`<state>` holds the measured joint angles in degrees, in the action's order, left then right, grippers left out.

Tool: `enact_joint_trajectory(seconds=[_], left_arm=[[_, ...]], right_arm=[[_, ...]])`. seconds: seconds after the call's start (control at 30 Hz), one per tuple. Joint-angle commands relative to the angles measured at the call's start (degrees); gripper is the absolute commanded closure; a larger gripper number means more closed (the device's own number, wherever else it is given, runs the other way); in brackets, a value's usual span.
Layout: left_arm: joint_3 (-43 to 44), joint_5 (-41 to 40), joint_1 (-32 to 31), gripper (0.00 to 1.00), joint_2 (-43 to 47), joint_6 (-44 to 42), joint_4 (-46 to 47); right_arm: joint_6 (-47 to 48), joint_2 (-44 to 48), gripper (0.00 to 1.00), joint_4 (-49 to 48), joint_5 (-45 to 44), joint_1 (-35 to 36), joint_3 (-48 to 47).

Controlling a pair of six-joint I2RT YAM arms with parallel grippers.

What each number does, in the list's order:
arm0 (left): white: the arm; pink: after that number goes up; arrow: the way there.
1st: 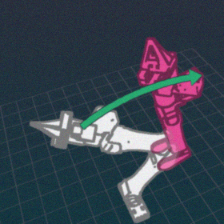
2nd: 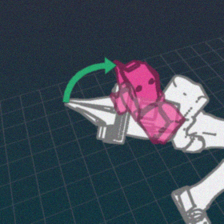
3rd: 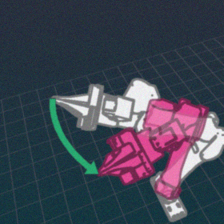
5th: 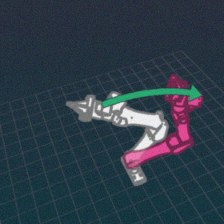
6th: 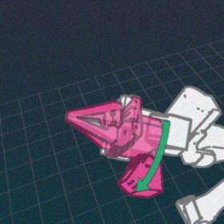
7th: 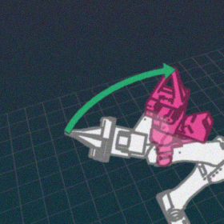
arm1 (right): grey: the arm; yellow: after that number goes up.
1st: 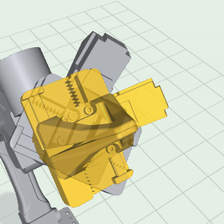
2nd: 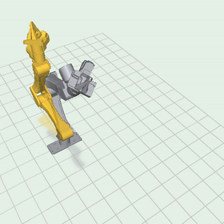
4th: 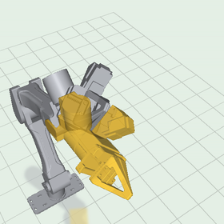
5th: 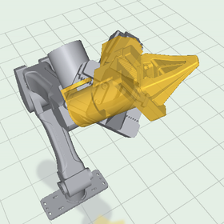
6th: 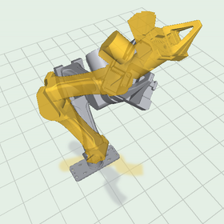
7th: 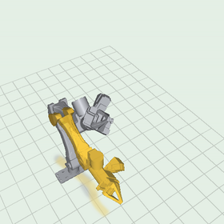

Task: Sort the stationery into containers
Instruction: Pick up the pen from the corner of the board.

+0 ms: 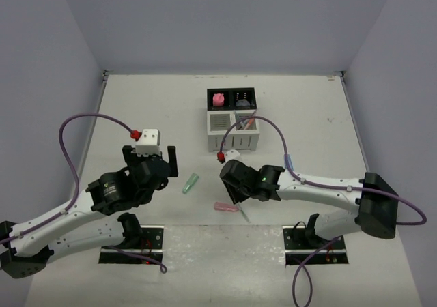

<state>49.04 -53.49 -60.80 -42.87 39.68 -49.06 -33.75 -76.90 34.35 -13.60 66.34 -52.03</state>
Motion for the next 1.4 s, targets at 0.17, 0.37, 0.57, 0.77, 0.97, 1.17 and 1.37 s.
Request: enact_joint_trajectory(seconds=[0.17, 0.37, 0.57, 0.77, 0.97, 1.17, 1.37], left_arm=[[1.1, -1.4, 0.3, 0.0, -1.2, 0.2, 0.2], [1.0, -1.1, 0.3, 0.0, -1.4, -0.2, 0.5], [0.8, -0.8, 0.3, 0.0, -0.9, -0.5, 0.9], [0.9, -0.6, 0.3, 0.0, -0.7, -0.7, 0.9], [0.7, -0.4, 0.3, 0.0, 0.0, -0.9, 1.2], [0.8, -0.5, 0.3, 0.0, 0.1, -0.9, 1.1], [0.7, -0.6, 0.3, 0.0, 0.9, -0.8, 1.1]], right_arm=[[-1.4, -11.0, 0.65, 0.9, -0.1, 0.6, -2.1], [0.9, -17.1, 0.65, -0.1, 0.2, 0.0, -4.4], [1.7, -21.1, 0.69, -2.5, 2.0, -1.3, -5.4], [3.0, -23.5, 0.83, -3.6, 4.6, -3.2, -6.0], [3.3, -20.9, 1.0, -1.5, 3.9, -3.2, -8.0], [5.7, -9.3, 1.0, 0.6, -5.7, -4.6, -12.1], [12.3, 11.5, 1.0, -21.4, -15.9, -12.5, -4.9]])
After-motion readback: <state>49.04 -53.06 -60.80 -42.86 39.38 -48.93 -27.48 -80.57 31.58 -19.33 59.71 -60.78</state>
